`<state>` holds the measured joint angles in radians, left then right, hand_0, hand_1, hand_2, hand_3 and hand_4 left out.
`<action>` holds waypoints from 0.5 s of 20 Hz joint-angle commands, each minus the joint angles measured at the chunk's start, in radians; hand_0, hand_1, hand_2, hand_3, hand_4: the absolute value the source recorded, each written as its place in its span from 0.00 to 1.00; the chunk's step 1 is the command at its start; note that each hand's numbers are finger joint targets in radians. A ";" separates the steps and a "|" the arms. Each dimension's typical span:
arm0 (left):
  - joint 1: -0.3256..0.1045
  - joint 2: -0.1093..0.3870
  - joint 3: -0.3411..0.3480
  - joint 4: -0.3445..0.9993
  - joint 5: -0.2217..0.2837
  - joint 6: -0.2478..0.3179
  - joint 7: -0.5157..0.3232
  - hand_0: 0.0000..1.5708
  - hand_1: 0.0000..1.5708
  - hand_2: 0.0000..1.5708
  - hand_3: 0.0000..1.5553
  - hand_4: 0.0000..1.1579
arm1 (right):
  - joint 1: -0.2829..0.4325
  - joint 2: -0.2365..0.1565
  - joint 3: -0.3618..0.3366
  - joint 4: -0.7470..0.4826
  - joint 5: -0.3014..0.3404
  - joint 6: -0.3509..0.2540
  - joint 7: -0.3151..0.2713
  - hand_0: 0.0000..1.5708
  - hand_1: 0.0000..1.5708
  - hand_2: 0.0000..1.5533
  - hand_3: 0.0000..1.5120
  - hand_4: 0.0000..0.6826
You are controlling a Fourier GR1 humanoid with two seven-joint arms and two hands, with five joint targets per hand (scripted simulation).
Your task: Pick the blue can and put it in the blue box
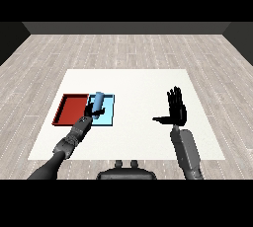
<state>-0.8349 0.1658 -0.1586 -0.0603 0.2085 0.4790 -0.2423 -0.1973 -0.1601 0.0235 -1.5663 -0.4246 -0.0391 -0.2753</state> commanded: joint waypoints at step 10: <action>0.016 0.013 0.057 -0.042 0.018 0.165 -0.097 0.00 0.00 0.00 0.00 0.00 | 0.009 0.011 0.005 -0.003 0.036 0.023 -0.036 0.00 0.00 0.00 0.00 0.00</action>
<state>-0.8423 0.1726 -0.1381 -0.0667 0.2007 0.5922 -0.2614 -0.1994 -0.1624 0.0207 -1.5900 -0.4022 -0.0296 -0.2794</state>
